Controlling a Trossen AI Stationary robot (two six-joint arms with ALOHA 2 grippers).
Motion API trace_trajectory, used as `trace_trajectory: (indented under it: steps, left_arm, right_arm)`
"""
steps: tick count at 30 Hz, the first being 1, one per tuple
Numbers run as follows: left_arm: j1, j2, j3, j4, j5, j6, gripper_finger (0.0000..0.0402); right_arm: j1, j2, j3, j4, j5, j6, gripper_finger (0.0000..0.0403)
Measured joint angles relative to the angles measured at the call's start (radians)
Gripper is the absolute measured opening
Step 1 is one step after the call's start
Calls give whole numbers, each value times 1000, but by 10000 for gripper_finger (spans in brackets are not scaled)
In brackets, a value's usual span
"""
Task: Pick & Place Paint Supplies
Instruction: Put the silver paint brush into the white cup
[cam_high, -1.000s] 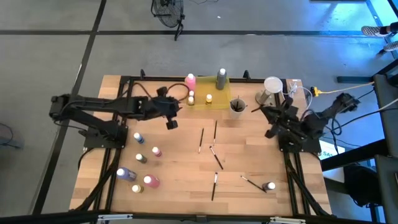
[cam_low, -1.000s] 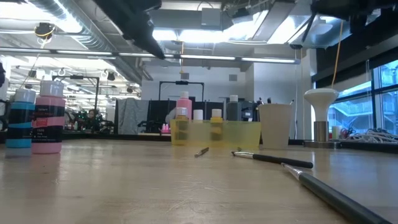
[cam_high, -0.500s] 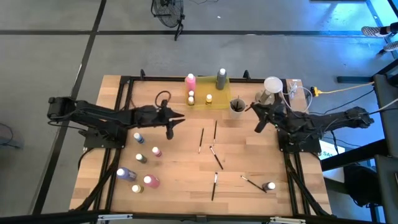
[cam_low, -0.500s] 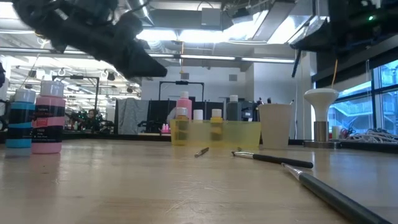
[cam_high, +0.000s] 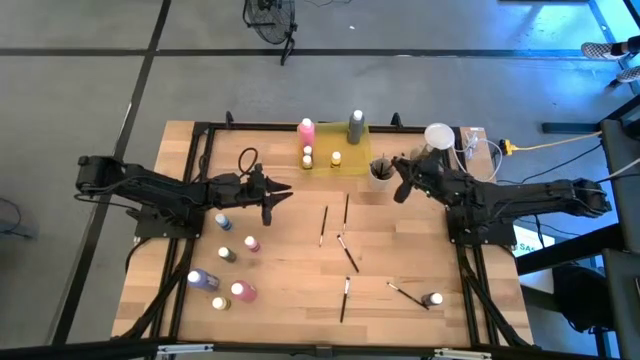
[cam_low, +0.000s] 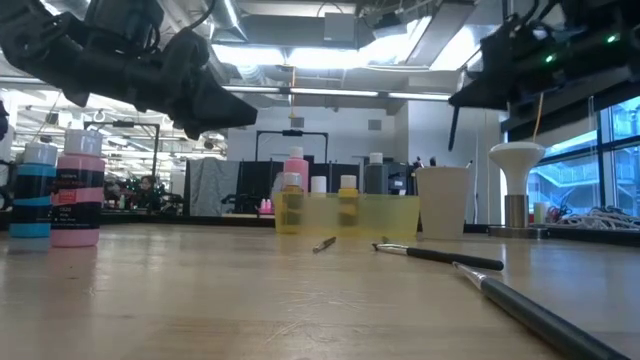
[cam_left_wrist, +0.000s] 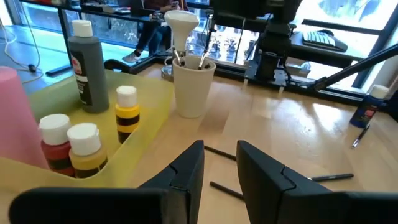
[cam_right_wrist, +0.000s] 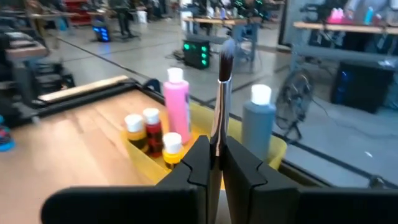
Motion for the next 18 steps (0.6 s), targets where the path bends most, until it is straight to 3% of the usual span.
trace_trajectory:
  steps: [18]
  left_arm:
    - [-39,1,0,-8,0,1,85]
  right_arm:
    - [-137,226,0,132,-132,41,21]
